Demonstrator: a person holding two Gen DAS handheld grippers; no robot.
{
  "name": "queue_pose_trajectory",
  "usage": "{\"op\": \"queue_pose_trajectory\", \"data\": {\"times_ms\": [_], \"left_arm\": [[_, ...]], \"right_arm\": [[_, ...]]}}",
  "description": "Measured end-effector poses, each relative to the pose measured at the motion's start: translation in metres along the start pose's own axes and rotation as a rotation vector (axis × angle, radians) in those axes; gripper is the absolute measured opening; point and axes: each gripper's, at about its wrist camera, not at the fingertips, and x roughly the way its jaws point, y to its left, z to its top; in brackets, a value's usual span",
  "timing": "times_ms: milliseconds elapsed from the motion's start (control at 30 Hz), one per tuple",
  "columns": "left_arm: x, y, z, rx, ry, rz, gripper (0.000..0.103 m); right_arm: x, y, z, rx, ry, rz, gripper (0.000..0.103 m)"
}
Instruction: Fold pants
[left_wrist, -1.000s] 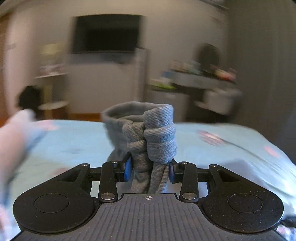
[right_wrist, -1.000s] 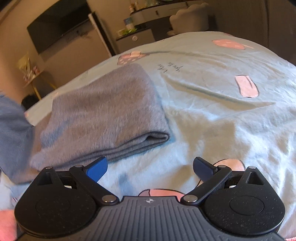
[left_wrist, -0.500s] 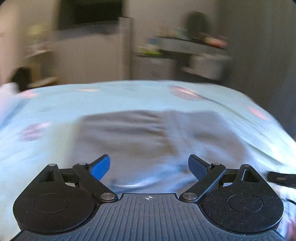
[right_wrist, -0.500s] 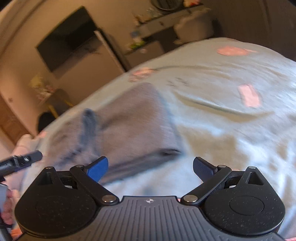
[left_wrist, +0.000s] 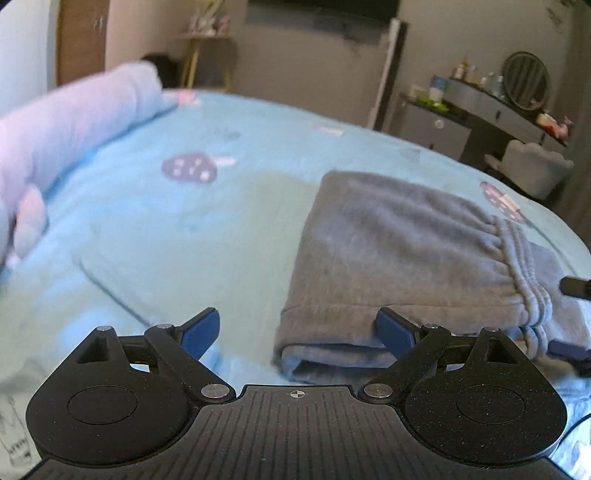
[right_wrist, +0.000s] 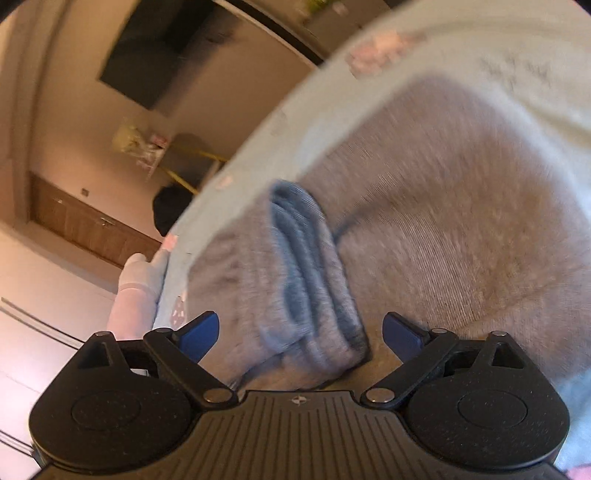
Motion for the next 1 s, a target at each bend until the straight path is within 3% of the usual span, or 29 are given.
{"op": "queue_pose_trajectory", "data": {"times_ms": [167, 333, 400, 467, 600, 733, 767, 800, 833, 867, 1000], "left_arm": [[0.014, 0.021, -0.004, -0.081, 0.070, -0.056, 0.095], [0.016, 0.033, -0.008, -0.150, 0.085, -0.098, 0.095], [0.016, 0.033, -0.009, -0.156, 0.088, -0.105, 0.095], [0.016, 0.032, -0.009, -0.156, 0.091, -0.111, 0.095], [0.016, 0.031, -0.008, -0.165, 0.097, -0.114, 0.095], [0.017, 0.029, -0.009, -0.162, 0.101, -0.152, 0.095], [0.018, 0.029, -0.010, -0.163, 0.107, -0.176, 0.095], [0.019, 0.029, -0.010, -0.164, 0.114, -0.188, 0.095], [0.020, 0.028, -0.010, -0.162, 0.119, -0.196, 0.095], [0.020, 0.027, -0.011, -0.159, 0.119, -0.199, 0.095], [0.014, 0.023, -0.012, -0.144, 0.096, -0.230, 0.095]], "right_arm": [[0.029, -0.009, 0.006, 0.067, 0.045, 0.037, 0.097], [0.048, -0.010, 0.015, 0.156, 0.079, 0.095, 0.097], [0.053, -0.005, 0.015, 0.141, 0.082, 0.098, 0.089], [0.055, -0.003, 0.012, 0.127, 0.087, 0.073, 0.059], [0.055, 0.001, 0.007, 0.115, 0.066, 0.084, 0.055], [0.060, 0.009, 0.007, 0.128, 0.079, 0.076, 0.070], [0.061, 0.015, 0.007, 0.115, 0.082, 0.052, 0.070], [0.063, 0.023, 0.011, 0.097, 0.083, 0.035, 0.068], [0.060, 0.033, 0.011, 0.052, 0.073, 0.004, 0.055], [0.058, 0.046, 0.010, -0.013, 0.058, -0.036, 0.049], [0.039, 0.094, 0.010, -0.162, 0.004, -0.085, 0.036]]}}
